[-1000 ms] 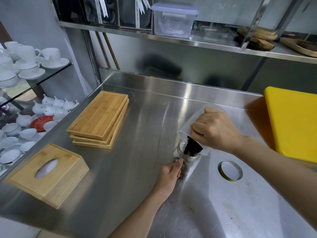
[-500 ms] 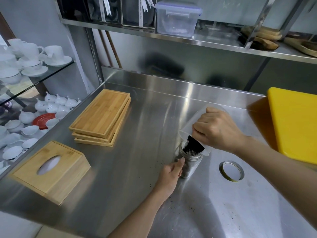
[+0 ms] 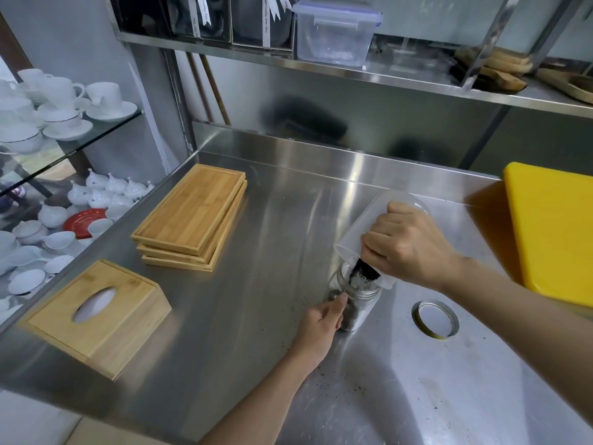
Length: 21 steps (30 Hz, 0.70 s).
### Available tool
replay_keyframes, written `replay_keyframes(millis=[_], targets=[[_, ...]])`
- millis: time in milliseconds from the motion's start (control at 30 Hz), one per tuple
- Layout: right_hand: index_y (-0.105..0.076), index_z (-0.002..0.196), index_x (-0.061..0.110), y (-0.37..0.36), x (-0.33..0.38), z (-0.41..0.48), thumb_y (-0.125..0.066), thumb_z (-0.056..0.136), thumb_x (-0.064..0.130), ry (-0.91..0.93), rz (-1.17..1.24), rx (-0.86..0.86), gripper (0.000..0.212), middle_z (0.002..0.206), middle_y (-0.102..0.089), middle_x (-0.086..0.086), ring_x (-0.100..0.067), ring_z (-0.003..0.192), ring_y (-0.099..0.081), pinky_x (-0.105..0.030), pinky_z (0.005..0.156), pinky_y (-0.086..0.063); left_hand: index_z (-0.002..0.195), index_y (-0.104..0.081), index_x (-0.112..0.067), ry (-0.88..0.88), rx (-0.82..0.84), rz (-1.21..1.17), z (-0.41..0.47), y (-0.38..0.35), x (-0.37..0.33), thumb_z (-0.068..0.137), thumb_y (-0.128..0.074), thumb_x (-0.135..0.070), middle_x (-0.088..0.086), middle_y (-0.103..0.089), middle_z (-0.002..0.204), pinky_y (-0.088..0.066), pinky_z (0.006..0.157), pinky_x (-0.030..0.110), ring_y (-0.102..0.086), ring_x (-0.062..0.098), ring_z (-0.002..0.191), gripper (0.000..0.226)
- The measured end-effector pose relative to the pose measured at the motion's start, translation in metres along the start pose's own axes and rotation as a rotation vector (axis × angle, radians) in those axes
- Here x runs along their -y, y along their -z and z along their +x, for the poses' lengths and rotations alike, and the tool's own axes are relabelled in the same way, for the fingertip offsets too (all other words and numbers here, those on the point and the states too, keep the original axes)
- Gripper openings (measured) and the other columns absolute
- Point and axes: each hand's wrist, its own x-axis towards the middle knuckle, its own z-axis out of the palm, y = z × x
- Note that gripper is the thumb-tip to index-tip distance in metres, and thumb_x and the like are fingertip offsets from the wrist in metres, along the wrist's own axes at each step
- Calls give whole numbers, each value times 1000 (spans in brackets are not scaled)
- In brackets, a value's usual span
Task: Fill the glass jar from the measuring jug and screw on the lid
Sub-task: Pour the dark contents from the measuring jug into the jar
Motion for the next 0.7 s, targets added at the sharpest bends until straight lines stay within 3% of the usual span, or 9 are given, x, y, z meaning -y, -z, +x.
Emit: replay_keyframes(millis=[500,700], targets=[[-41,45,8,1,3,1,-56,79,1,38,-8,-9,38,41,-37,-9,-25,39,-31,-32,47,-29,47,-32,-24,19,-25,-19,1,-1,2,83,-55,-55,-10,-31,47,-24,52,24,-28,7,47,52],[-43,46,6,2,3,-2,-58,80,0,51,-18,5,38,41,-38,-9,-25,39,-32,-33,46,-33,49,-32,-22,16,-19,-27,0,-2,0,83,-53,-51,-12,-31,45,-25,49,18,-29,5,45,50]])
